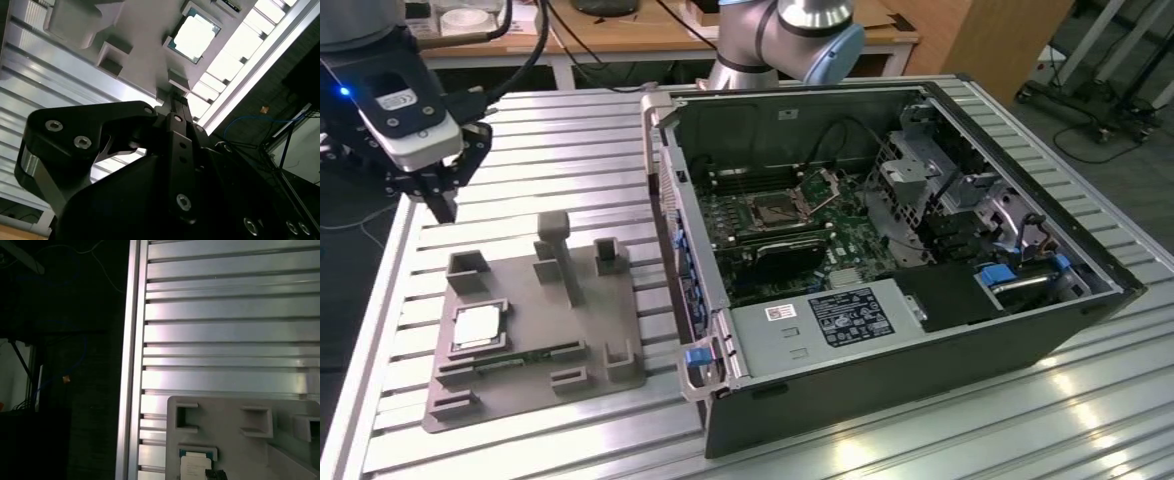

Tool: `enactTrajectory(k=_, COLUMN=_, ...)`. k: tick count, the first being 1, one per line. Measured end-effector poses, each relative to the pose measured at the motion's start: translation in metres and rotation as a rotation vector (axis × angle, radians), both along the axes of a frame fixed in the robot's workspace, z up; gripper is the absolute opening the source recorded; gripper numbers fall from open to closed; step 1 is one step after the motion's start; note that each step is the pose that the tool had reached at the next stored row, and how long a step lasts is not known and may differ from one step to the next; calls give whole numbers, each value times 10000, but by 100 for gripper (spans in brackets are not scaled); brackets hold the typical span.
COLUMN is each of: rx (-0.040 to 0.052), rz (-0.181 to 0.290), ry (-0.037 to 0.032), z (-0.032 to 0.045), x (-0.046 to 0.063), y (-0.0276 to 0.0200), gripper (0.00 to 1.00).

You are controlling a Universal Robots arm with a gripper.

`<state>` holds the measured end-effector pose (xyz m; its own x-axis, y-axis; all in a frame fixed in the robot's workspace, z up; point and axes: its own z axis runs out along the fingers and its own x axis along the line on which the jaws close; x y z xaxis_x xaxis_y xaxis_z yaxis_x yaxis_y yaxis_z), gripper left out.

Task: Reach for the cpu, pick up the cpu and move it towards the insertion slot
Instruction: 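Pick up the cpu and move it towards the insertion slot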

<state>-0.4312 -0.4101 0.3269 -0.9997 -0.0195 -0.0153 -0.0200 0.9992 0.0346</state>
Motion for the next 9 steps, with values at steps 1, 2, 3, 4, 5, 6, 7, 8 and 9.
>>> enactTrajectory(k=1, rx=0, rz=0, ry=0, z=-19, x=-6, y=0, gripper=11)
enactTrajectory(k=2, rx=0, rz=0, ry=-1, z=-37, x=-10, y=0, gripper=11)
enactTrajectory(k=3, rx=1, rz=0, ry=-2, z=-56, x=-15, y=0, gripper=11)
enactTrajectory(k=4, rx=2, rz=0, ry=-2, z=-74, x=-20, y=0, gripper=17)
enactTrajectory(k=5, rx=5, rz=0, ry=-2, z=-90, x=-29, y=0, gripper=17)
enactTrajectory(k=6, rx=8, rz=-1, ry=-2, z=-103, x=-42, y=0, gripper=24)
enactTrajectory(k=7, rx=13, rz=0, ry=-6, z=-119, x=-54, y=0, gripper=29)
enactTrajectory(k=8, rx=20, rz=-1, ry=-10, z=-136, x=-68, y=0, gripper=29)
enactTrajectory(k=9, rx=26, rz=0, ry=-13, z=-153, x=-79, y=0, gripper=35)
